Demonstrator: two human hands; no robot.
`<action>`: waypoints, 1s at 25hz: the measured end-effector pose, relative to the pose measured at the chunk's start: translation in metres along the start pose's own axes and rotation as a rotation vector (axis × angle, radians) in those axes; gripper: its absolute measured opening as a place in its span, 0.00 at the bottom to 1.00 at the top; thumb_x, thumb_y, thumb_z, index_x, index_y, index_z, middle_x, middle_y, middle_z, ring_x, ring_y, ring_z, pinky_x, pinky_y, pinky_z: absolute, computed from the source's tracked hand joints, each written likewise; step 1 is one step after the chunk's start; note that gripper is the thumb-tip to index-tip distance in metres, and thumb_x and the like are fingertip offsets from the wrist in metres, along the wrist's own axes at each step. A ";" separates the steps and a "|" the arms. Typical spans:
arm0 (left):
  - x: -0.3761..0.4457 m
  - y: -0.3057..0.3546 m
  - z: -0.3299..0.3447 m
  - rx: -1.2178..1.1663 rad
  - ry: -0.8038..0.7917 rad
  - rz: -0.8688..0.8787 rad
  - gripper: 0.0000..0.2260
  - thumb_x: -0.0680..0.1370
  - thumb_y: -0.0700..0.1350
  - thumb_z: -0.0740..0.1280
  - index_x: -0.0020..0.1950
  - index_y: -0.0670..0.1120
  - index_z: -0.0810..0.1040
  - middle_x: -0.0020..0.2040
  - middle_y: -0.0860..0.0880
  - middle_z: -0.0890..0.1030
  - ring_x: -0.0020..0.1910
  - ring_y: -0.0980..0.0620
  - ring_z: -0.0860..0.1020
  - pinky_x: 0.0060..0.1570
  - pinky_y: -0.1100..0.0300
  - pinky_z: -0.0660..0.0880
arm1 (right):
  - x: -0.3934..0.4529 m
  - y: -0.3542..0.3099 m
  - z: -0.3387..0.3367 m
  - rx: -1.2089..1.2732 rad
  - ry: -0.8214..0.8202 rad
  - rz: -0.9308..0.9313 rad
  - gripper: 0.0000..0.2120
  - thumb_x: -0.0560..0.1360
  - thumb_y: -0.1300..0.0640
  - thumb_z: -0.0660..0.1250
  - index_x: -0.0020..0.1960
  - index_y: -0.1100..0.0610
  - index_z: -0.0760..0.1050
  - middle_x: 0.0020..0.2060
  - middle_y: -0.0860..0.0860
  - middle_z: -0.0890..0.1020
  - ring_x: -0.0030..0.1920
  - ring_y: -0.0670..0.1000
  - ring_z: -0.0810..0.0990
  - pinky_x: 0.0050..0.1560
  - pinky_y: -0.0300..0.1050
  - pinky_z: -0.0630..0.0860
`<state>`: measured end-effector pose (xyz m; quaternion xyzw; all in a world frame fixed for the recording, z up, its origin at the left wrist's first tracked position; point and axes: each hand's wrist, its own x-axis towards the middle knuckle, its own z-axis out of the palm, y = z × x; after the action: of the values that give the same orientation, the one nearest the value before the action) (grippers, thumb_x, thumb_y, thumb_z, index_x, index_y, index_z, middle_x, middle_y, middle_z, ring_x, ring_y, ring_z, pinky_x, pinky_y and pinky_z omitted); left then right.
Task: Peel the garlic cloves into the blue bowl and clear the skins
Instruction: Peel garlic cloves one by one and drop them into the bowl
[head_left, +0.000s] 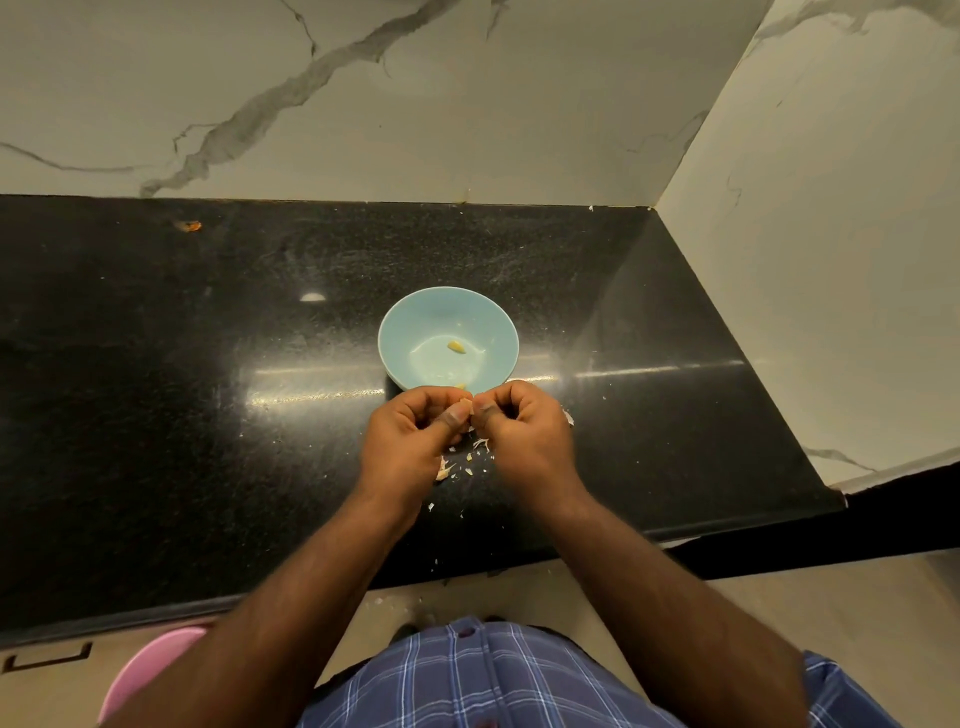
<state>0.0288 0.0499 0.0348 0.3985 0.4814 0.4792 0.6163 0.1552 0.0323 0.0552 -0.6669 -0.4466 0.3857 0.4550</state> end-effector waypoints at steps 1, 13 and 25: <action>-0.001 -0.001 0.000 0.060 -0.003 0.058 0.05 0.78 0.34 0.70 0.50 0.42 0.84 0.42 0.45 0.87 0.41 0.50 0.85 0.42 0.62 0.80 | 0.001 -0.003 0.000 0.123 -0.043 0.115 0.09 0.79 0.65 0.67 0.40 0.59 0.79 0.29 0.47 0.81 0.30 0.42 0.78 0.32 0.36 0.75; 0.001 0.003 -0.007 0.129 -0.089 0.165 0.10 0.79 0.31 0.68 0.52 0.46 0.83 0.45 0.47 0.87 0.48 0.49 0.86 0.46 0.62 0.81 | 0.013 0.000 -0.022 0.020 -0.118 -0.081 0.06 0.78 0.62 0.71 0.54 0.55 0.84 0.44 0.49 0.87 0.47 0.46 0.86 0.49 0.41 0.82; -0.003 0.003 -0.010 0.160 -0.117 0.189 0.11 0.75 0.32 0.73 0.53 0.45 0.84 0.47 0.47 0.88 0.49 0.48 0.86 0.51 0.56 0.83 | 0.011 -0.001 -0.020 0.176 -0.151 -0.026 0.12 0.69 0.63 0.73 0.52 0.55 0.80 0.41 0.57 0.86 0.43 0.58 0.87 0.44 0.50 0.83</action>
<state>0.0178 0.0478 0.0363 0.5172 0.4414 0.4712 0.5618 0.1763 0.0374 0.0609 -0.5875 -0.4527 0.4666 0.4819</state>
